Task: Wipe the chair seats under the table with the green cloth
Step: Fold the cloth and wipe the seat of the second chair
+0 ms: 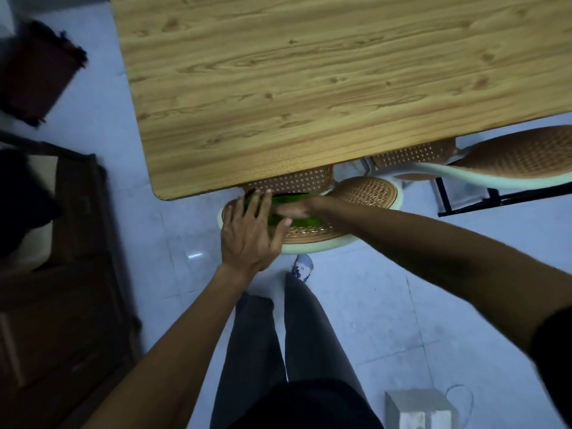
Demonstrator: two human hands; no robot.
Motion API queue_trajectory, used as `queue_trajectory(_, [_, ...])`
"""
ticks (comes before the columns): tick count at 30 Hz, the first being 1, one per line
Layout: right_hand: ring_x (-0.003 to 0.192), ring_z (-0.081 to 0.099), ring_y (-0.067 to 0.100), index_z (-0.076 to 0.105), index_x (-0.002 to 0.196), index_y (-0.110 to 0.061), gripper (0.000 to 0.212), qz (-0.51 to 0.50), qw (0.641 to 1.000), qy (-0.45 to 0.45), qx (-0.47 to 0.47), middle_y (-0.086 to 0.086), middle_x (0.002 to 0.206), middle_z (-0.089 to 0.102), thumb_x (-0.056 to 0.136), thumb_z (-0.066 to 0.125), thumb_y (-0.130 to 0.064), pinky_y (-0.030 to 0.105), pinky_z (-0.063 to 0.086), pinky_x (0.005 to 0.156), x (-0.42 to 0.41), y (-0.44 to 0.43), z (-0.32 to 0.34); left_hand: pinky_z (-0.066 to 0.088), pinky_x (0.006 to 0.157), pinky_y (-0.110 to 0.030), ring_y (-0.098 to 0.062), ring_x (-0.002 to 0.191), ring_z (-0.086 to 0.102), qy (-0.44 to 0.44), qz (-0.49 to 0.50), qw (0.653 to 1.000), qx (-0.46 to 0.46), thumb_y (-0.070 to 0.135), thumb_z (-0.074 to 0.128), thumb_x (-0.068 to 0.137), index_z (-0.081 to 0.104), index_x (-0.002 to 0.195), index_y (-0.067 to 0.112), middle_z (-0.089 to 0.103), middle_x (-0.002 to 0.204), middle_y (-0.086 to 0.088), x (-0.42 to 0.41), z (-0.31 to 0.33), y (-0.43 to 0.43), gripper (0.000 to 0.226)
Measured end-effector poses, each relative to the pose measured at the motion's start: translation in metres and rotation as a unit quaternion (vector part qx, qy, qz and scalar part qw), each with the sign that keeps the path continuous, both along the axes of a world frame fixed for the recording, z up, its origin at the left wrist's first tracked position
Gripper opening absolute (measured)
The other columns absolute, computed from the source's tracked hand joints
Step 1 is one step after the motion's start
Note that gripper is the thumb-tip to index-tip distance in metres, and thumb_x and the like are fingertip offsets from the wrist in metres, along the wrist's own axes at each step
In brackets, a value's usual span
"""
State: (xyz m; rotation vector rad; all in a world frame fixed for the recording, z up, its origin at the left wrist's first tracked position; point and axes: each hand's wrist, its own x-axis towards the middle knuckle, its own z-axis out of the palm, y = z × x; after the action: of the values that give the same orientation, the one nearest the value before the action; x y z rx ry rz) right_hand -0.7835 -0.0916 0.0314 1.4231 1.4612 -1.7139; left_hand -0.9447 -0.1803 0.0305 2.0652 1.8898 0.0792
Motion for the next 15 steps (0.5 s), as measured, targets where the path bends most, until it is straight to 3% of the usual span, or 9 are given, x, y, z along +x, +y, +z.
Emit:
queue_trajectory(3, [0.089,0.057,0.014,0.051,0.111,-0.03,0.041,0.026,0.994,-0.075,0.072,-0.004,0.116,0.057,0.085,0.05,-0.062,0.031,0.045,0.076,0.016,0.008,0.005,0.047,0.103,-0.047,-0.034,0.121,0.06,-0.021,-0.001,1.0,0.017,0.062,0.032,0.098,0.051,0.141,0.014,0.059,0.141,-0.012,0.001,-0.004,-0.002,0.068])
queue_trajectory(5, [0.111,0.056,0.026,0.046,0.135,-0.021,0.059,0.072,0.985,-0.147,0.061,0.008,0.144,0.049,0.09,0.051,-0.06,0.037,0.044,0.09,0.038,0.018,0.005,0.05,0.1,-0.045,-0.034,0.115,0.063,-0.029,-0.002,0.999,0.026,0.06,0.034,0.099,0.053,0.14,0.012,0.062,0.138,-0.013,-0.001,-0.004,-0.002,0.066])
queue_trajectory(7, [0.144,0.029,0.03,0.023,0.155,-0.025,0.088,0.152,0.965,-0.211,0.035,0.007,0.163,0.022,0.085,0.035,-0.078,0.046,0.025,0.11,0.058,0.025,0.018,0.051,0.098,-0.044,-0.035,0.113,0.065,-0.028,-0.008,0.999,0.022,0.06,0.031,0.099,0.054,0.138,0.01,0.062,0.137,-0.014,-0.001,-0.002,-0.001,0.068])
queue_trajectory(9, [0.152,0.008,0.029,0.01,0.156,-0.033,0.091,0.228,0.952,-0.195,0.059,0.002,0.166,0.008,0.08,0.017,-0.082,0.054,0.008,0.117,0.069,0.02,0.036,0.05,0.098,-0.045,-0.036,0.115,0.064,-0.036,-0.008,0.999,0.004,0.062,0.026,0.098,0.052,0.139,0.01,0.06,0.14,-0.015,0.0,0.001,0.0,0.072])
queue_trajectory(12, [0.152,0.003,0.026,0.006,0.153,-0.045,0.084,0.263,0.954,-0.123,0.079,-0.006,0.166,0.006,0.076,0.007,-0.08,0.06,0.002,0.119,0.071,-0.008,0.053,0.049,0.1,-0.046,-0.034,0.123,0.06,-0.047,-0.009,0.999,0.004,0.066,0.023,0.097,0.046,0.145,0.012,0.055,0.146,-0.013,0.0,0.004,-0.001,0.076])
queue_trajectory(15, [0.152,0.002,0.02,0.003,0.153,-0.047,0.075,0.211,0.976,-0.038,0.041,-0.013,0.165,0.001,0.084,0.012,-0.075,0.049,0.002,0.12,0.043,-0.023,0.045,0.049,0.099,-0.044,-0.031,0.128,0.056,-0.06,-0.016,0.998,0.014,0.069,0.026,0.095,0.035,0.151,0.014,0.049,0.151,-0.011,0.0,0.007,-0.002,0.079])
